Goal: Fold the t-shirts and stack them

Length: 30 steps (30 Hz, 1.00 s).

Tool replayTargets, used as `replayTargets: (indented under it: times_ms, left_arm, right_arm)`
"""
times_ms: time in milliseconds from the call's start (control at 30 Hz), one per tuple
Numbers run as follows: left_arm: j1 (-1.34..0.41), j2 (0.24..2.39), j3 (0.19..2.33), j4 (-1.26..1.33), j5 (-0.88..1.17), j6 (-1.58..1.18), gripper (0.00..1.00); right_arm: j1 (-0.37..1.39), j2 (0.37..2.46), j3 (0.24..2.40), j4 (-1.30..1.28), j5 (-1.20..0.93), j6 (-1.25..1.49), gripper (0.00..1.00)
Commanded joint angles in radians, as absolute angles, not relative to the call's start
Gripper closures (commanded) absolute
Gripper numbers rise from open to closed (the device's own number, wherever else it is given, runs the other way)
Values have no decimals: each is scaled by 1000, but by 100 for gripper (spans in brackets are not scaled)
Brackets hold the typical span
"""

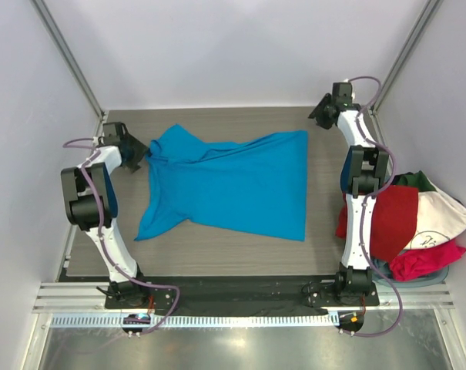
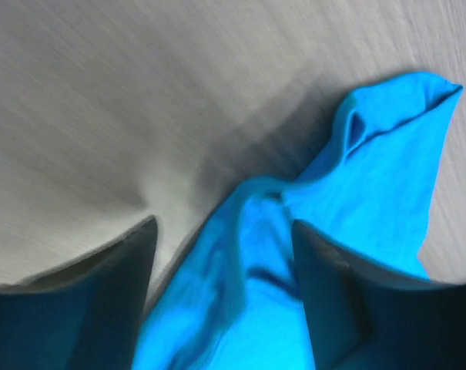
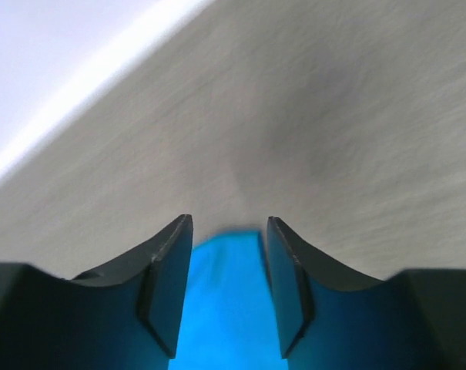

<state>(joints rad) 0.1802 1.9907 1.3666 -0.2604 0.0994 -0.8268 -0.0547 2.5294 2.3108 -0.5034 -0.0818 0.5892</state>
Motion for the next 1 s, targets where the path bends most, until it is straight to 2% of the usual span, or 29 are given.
replayTargets:
  times_ms: [0,67,100,267,400,500,567,633,767,967]
  left_arm:
    - [181,1839,1286,-209,8,-824,26]
    - [173,1757,1249,-209,-52,-808,19]
    - [157,1723,1212,-210,-75,-807,1]
    - [141,1507,1045,-210,-261,-897,0]
    - [164,1381,914,-167,-327,-1023,0]
    - [218,1313,833,-94,-179,-1012,0]
    - [221,1310,837,-144,-120,-1019,0]
    - [212,1313,853,-172,-16,-967,4]
    - [89,1244,859,-296,-92,-916,8]
    - [-95,1106,781,-328,-242,-858,8]
  right_arm:
    - [-6,2343,2156,-404,-153,557,50]
    - [33,2262,2097,-399,-132,531,46]
    - [47,2235,2039,-394,-127,514,45]
    - [165,2024,1818,-333,-40,448,41]
    - [210,1768,1509,-220,-11,463,1]
    - [210,1659,1364,-164,-83,498,0]
    - [210,1632,1319,-181,-71,555,0]
    - [218,1605,1263,-199,-57,575,5]
    - [262,1604,1229,-346,132,538,6]
    - [301,1670,1163,-382,205,534,10]
